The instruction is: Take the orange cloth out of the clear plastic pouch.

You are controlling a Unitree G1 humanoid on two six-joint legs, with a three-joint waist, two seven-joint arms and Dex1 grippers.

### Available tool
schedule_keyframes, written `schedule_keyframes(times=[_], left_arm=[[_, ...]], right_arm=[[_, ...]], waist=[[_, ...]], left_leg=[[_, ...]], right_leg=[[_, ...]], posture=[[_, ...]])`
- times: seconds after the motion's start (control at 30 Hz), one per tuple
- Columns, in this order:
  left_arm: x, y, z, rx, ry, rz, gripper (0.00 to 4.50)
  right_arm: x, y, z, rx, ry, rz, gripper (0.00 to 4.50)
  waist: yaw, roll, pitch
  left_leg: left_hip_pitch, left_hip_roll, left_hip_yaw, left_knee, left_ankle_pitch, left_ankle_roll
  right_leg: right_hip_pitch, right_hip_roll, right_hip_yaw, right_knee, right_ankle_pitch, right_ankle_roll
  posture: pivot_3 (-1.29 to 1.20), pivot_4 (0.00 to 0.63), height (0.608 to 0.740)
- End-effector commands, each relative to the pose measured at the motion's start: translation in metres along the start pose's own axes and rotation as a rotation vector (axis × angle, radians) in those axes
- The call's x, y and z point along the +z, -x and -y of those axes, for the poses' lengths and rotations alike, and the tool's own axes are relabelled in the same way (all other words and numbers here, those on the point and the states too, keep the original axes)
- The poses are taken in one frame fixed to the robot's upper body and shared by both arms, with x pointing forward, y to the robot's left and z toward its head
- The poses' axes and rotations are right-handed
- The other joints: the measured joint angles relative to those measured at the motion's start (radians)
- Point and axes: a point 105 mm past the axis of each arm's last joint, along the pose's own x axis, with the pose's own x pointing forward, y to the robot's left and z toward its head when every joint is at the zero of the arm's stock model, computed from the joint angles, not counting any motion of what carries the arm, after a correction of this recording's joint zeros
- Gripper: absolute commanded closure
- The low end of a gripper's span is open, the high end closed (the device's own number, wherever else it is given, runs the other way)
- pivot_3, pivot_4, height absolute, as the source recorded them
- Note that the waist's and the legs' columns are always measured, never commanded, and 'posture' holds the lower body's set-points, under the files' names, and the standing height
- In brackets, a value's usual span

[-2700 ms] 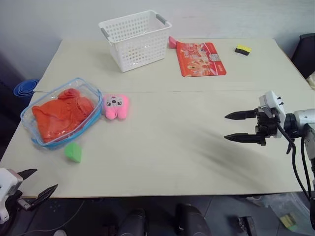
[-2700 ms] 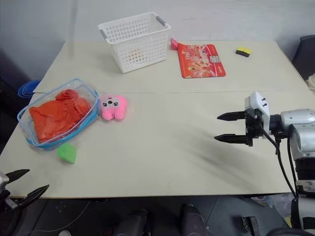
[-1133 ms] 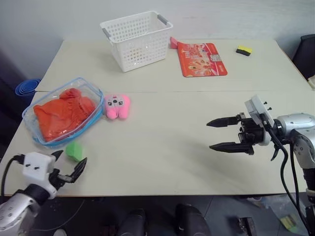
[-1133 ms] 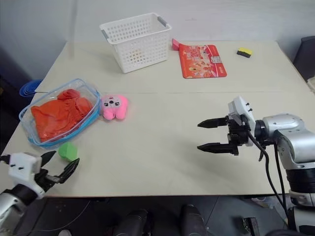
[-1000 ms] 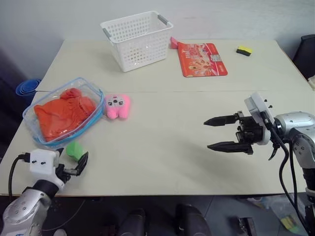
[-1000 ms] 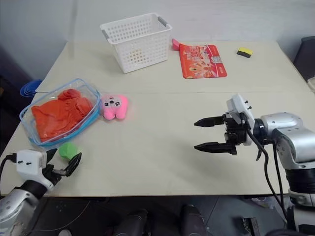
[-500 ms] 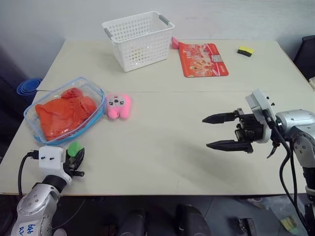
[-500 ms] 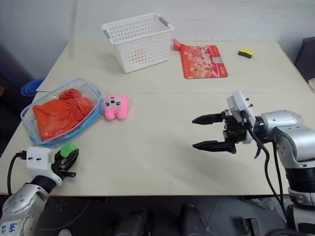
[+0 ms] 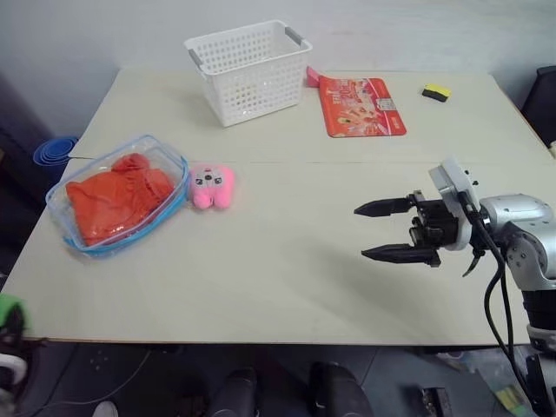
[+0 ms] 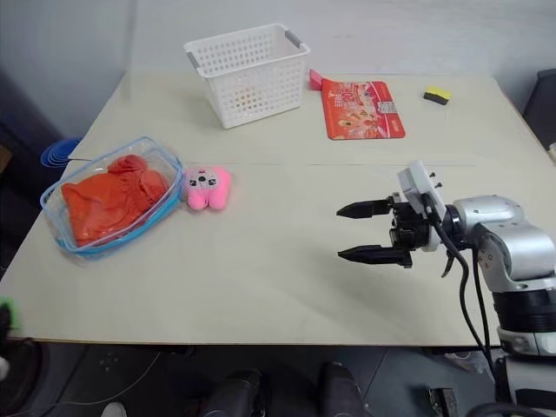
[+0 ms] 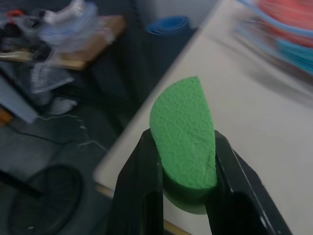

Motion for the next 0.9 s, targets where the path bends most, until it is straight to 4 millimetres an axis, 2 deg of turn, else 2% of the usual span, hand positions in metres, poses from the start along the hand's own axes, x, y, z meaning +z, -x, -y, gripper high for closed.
schedule_keyframes(times=[0.03,0.17,0.2,0.27,0.37,0.57,0.73,0.9], left_arm=[[0.010,-0.007,-0.007,0.010,-0.007,0.028,3.83],[0.006,-0.024,0.000,-0.056,-0.020,0.010,3.83],[0.004,-0.025,0.003,-0.067,-0.023,0.004,3.27],[-0.003,-0.026,0.008,-0.084,-0.018,-0.017,2.86],[-0.010,-0.025,0.012,-0.098,-0.016,-0.031,1.92],[-0.010,-0.017,0.016,-0.104,-0.008,-0.027,0.10],[0.005,-0.002,0.021,-0.140,-0.044,0.007,0.04],[0.045,0.021,0.037,-0.244,-0.144,0.096,0.04]], right_arm=[[0.008,0.000,0.000,0.018,0.035,0.016,0.00],[0.008,-0.003,0.001,0.027,0.031,0.028,0.00],[0.008,-0.004,0.002,0.026,0.032,0.027,0.00],[0.009,-0.004,0.003,0.018,0.032,0.032,0.00],[0.009,-0.004,0.004,0.011,0.032,0.035,0.00],[0.010,-0.001,0.005,-0.006,0.033,0.035,0.00],[0.009,0.002,0.007,-0.024,0.032,0.032,0.00],[0.008,0.004,0.008,-0.033,0.020,0.036,0.00]], waist=[[0.001,0.000,0.000],[-0.002,-0.001,0.000],[-0.003,-0.001,0.000],[-0.005,-0.001,-0.001],[-0.013,-0.001,-0.001],[-0.026,-0.001,-0.001],[-0.024,-0.002,-0.001],[-0.024,-0.003,0.000]], left_leg=[[0.000,-0.001,0.000,0.000,0.000,0.001],[0.000,-0.001,0.000,0.000,-0.001,0.001],[0.000,-0.001,0.000,0.000,-0.001,0.001],[0.000,-0.001,0.000,0.000,-0.001,0.001],[0.000,-0.001,0.000,0.000,-0.001,0.001],[0.000,-0.001,0.000,0.000,-0.001,0.001],[0.000,0.000,0.000,0.000,-0.001,0.000],[0.000,0.000,0.000,0.000,-0.002,0.000]], right_leg=[[0.000,-0.001,0.000,0.000,0.000,0.000],[0.000,-0.001,0.000,0.002,0.000,0.000],[0.000,-0.001,0.000,0.003,0.000,0.000],[0.000,-0.001,0.000,0.003,0.000,0.000],[0.000,-0.001,0.000,0.004,0.000,0.000],[0.000,-0.001,0.000,0.004,0.000,0.000],[0.000,-0.001,0.000,0.003,0.000,0.000],[0.000,-0.001,0.000,0.000,0.000,0.000]], posture=[[0.00,0.150,0.740],[0.00,0.150,0.740],[0.00,0.150,0.740],[0.00,0.150,0.740],[0.00,0.150,0.740],[0.00,0.150,0.740],[0.00,0.150,0.740],[0.00,0.150,0.740]])
